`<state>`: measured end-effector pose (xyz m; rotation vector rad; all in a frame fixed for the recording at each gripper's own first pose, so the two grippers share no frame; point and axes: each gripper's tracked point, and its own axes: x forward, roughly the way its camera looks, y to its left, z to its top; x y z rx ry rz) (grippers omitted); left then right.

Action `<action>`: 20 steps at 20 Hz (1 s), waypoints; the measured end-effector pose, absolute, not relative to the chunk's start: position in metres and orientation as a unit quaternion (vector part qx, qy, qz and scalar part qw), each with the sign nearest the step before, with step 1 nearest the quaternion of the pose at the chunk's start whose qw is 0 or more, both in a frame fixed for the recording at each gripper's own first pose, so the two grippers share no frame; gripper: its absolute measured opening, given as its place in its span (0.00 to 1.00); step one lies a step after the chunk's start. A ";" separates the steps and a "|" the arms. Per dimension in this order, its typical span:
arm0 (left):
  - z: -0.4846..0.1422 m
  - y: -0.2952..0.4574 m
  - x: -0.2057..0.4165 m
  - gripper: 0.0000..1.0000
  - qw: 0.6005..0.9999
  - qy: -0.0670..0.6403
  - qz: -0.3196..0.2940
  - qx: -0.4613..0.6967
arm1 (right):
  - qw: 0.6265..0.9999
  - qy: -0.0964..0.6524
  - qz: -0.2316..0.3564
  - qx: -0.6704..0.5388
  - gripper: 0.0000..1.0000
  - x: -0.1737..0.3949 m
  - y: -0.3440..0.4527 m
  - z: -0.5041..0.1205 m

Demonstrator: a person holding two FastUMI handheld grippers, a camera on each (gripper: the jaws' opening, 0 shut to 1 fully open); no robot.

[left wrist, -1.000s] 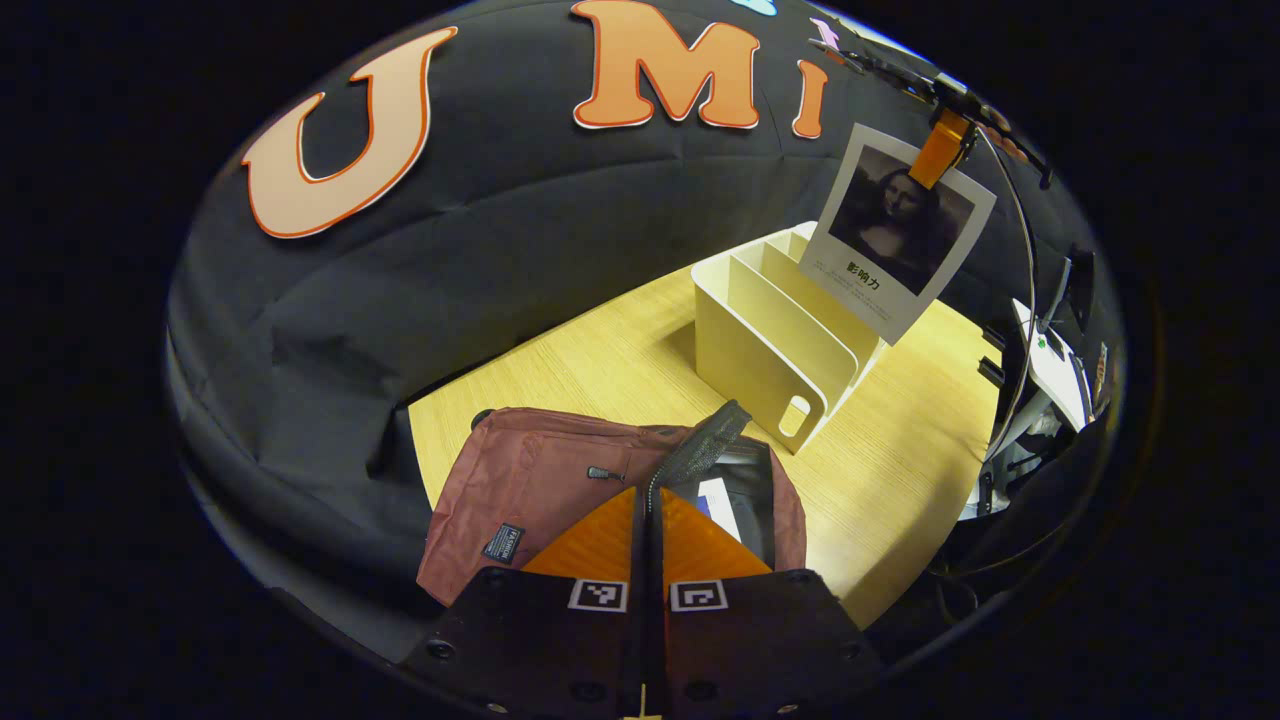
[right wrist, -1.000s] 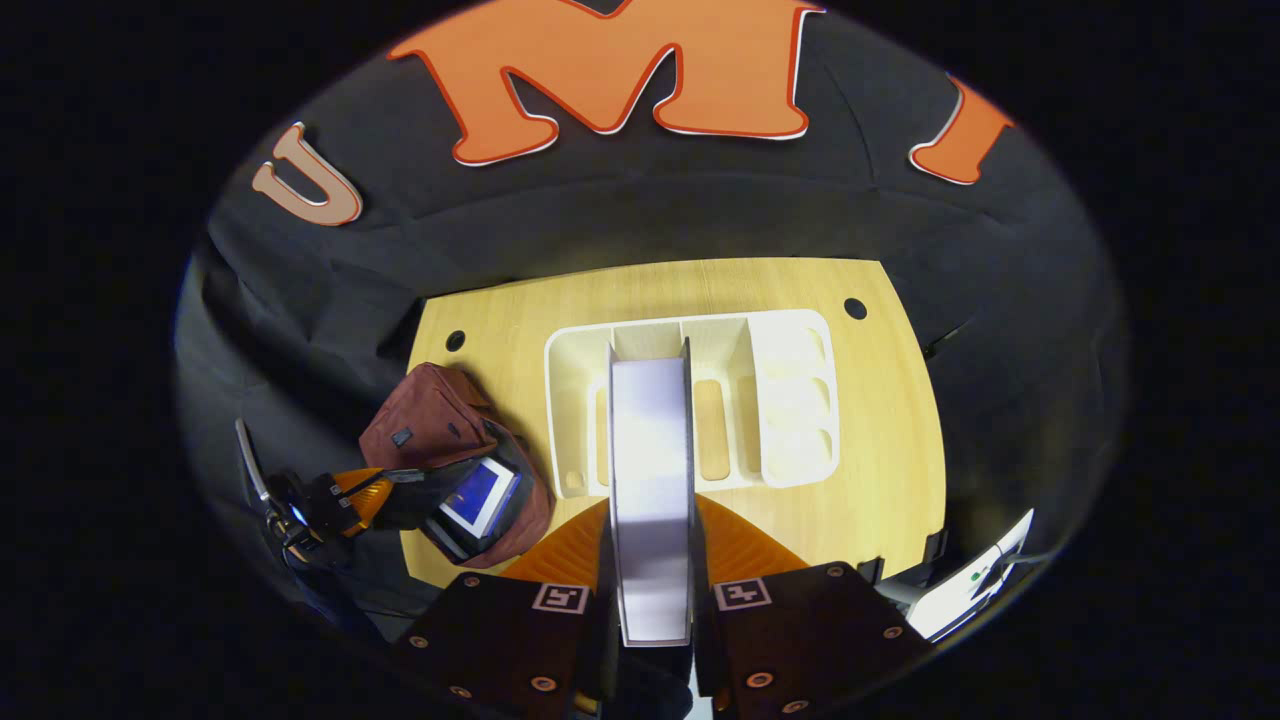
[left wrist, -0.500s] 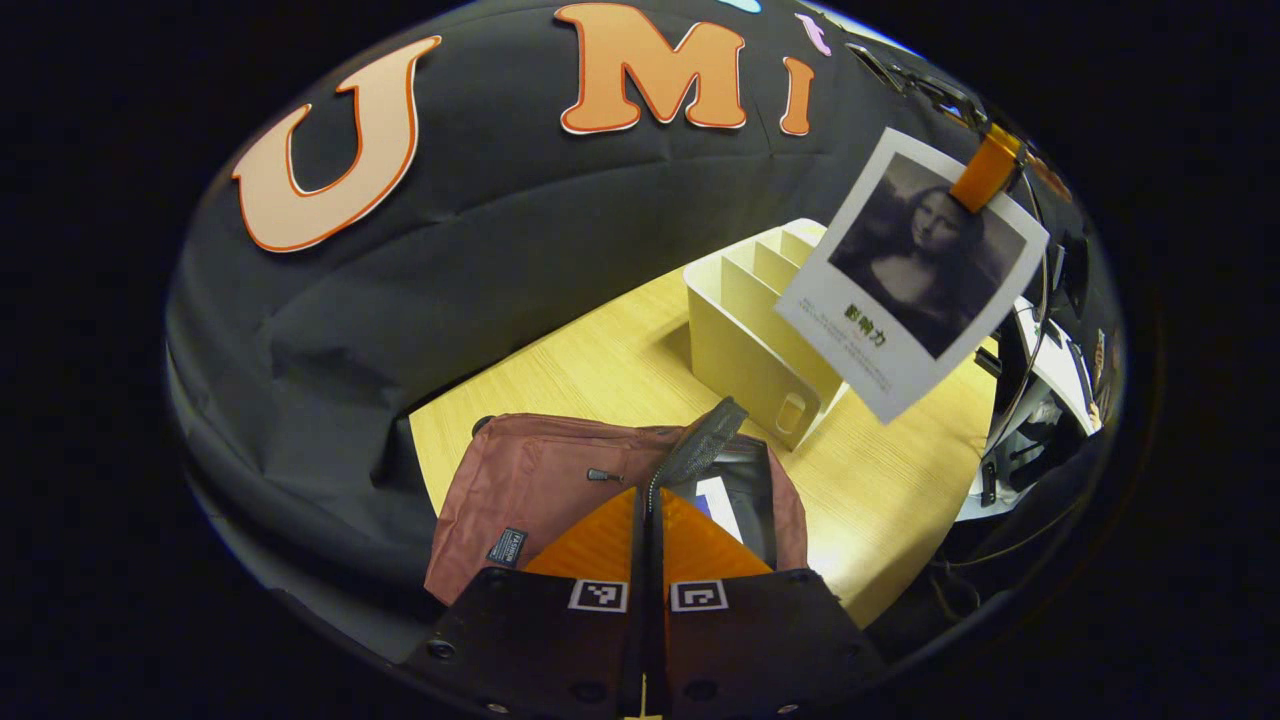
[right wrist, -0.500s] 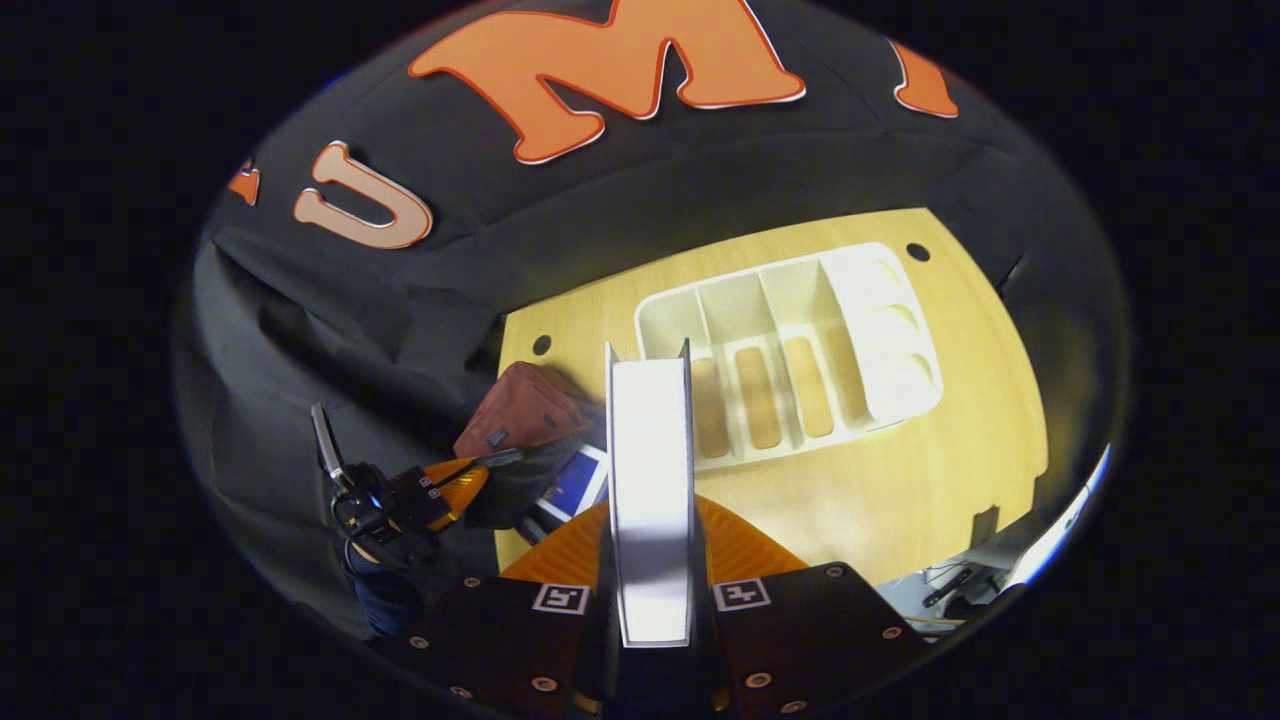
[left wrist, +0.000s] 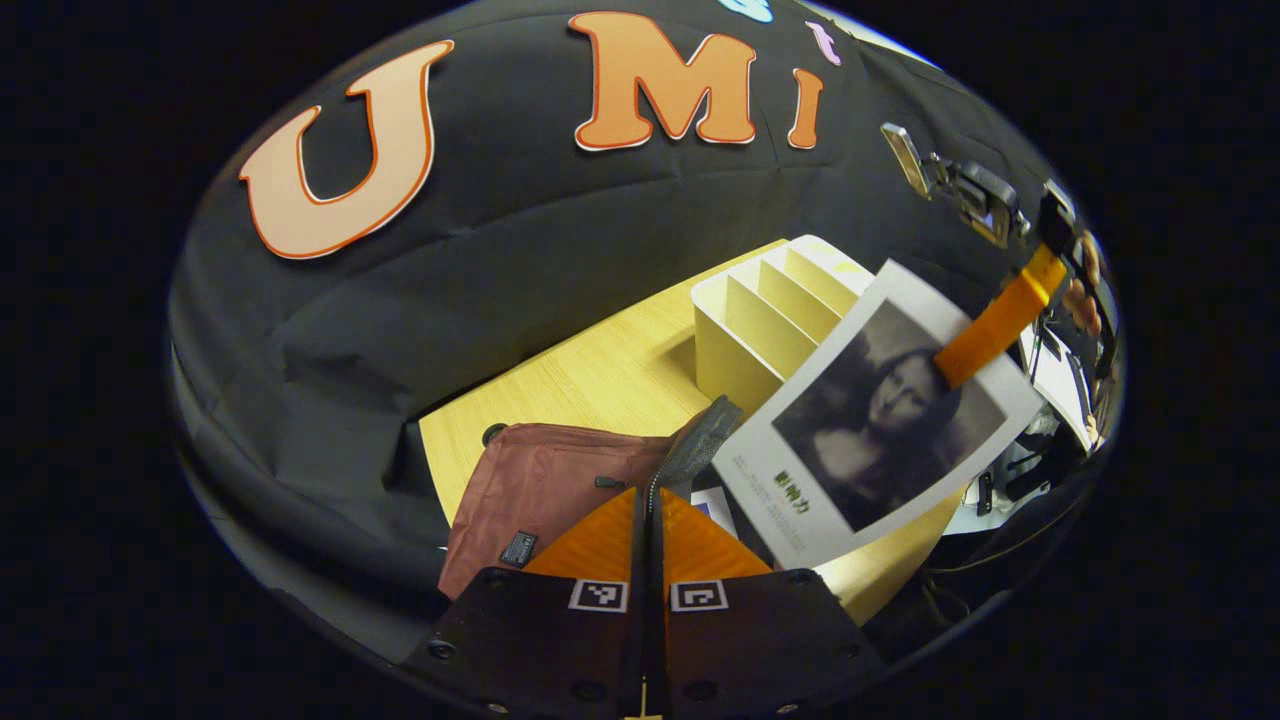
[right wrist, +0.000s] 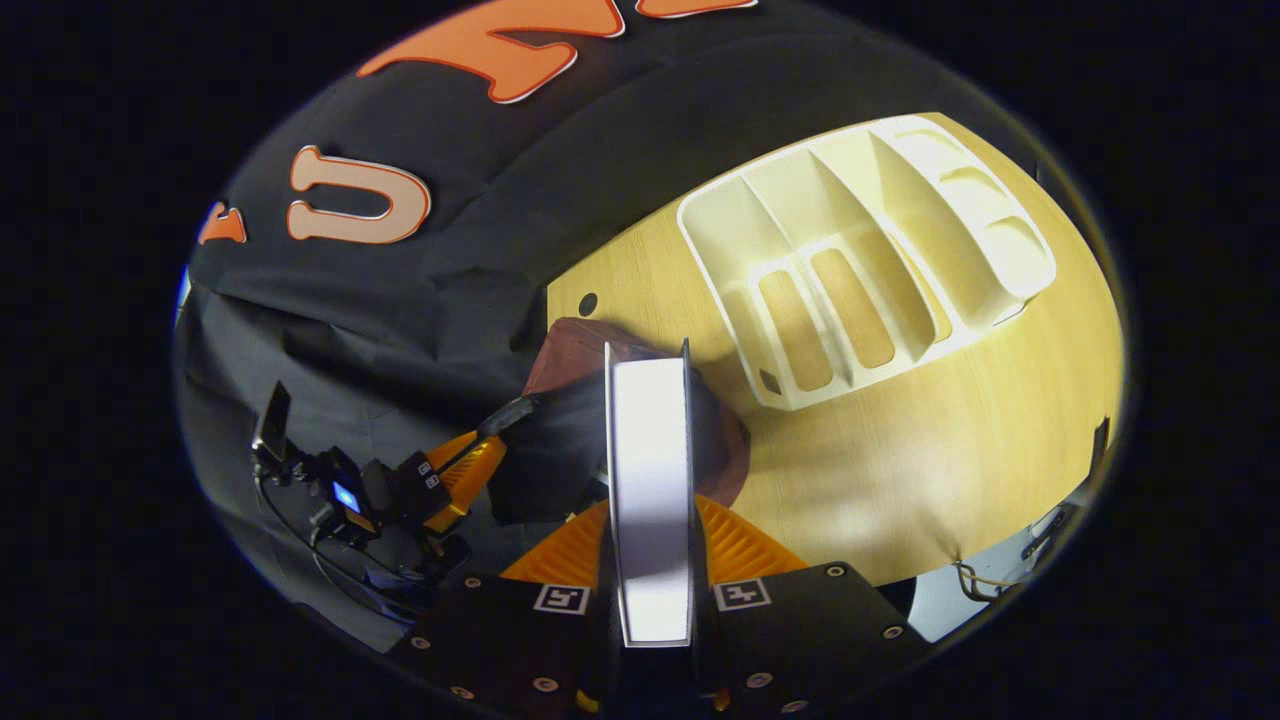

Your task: Open the schoolbag, grab two books from the bookshelf and put them into the schoolbag.

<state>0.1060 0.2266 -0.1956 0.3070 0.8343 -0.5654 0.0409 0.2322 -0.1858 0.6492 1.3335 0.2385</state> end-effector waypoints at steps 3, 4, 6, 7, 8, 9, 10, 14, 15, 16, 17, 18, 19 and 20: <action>-0.184 0.230 0.107 0.02 0.867 0.396 -0.263 0.149 | 0.724 0.598 0.113 0.325 0.30 0.041 0.249 -0.196; -0.181 0.231 0.109 0.02 0.869 0.394 -0.260 0.149 | 0.723 0.595 0.115 0.331 0.30 0.042 0.253 -0.199; -0.175 0.230 0.108 0.01 0.869 0.394 -0.261 0.147 | 0.722 0.591 0.111 0.342 0.30 0.044 0.264 -0.209; -0.173 0.230 0.109 0.02 0.869 0.394 -0.261 0.149 | 0.720 0.588 0.110 0.351 0.30 0.045 0.269 -0.212; -0.169 0.231 0.110 0.02 0.870 0.392 -0.258 0.150 | 0.717 0.586 0.105 0.363 0.30 0.045 0.272 -0.216; -0.167 0.231 0.111 0.02 0.870 0.393 -0.258 0.149 | 0.715 0.584 0.101 0.372 0.30 0.045 0.275 -0.219; -0.165 0.230 0.111 0.01 0.870 0.394 -0.258 0.149 | 0.715 0.581 0.098 0.378 0.30 0.046 0.278 -0.225; -0.160 0.228 0.111 0.01 0.870 0.393 -0.259 0.151 | 0.704 0.575 0.101 0.404 0.29 0.046 0.300 -0.248; -0.159 0.229 0.111 0.02 0.871 0.391 -0.258 0.150 | 0.702 0.570 0.104 0.414 0.29 0.047 0.306 -0.250; -0.158 0.227 0.109 0.01 0.870 0.391 -0.260 0.150 | 0.701 0.564 0.106 0.424 0.29 0.049 0.312 -0.253; -0.158 0.227 0.108 0.01 0.871 0.390 -0.260 0.150 | 0.700 0.560 0.103 0.430 0.29 0.052 0.319 -0.258; -0.158 0.227 0.106 0.02 0.869 0.392 -0.261 0.149 | 0.700 0.559 0.099 0.433 0.29 0.057 0.325 -0.265; -0.157 0.227 0.105 0.02 0.870 0.390 -0.261 0.150 | 0.701 0.558 0.098 0.433 0.29 0.058 0.332 -0.271; -0.156 0.228 0.104 0.02 0.870 0.390 -0.260 0.149 | 0.699 0.555 0.097 0.440 0.29 0.061 0.338 -0.274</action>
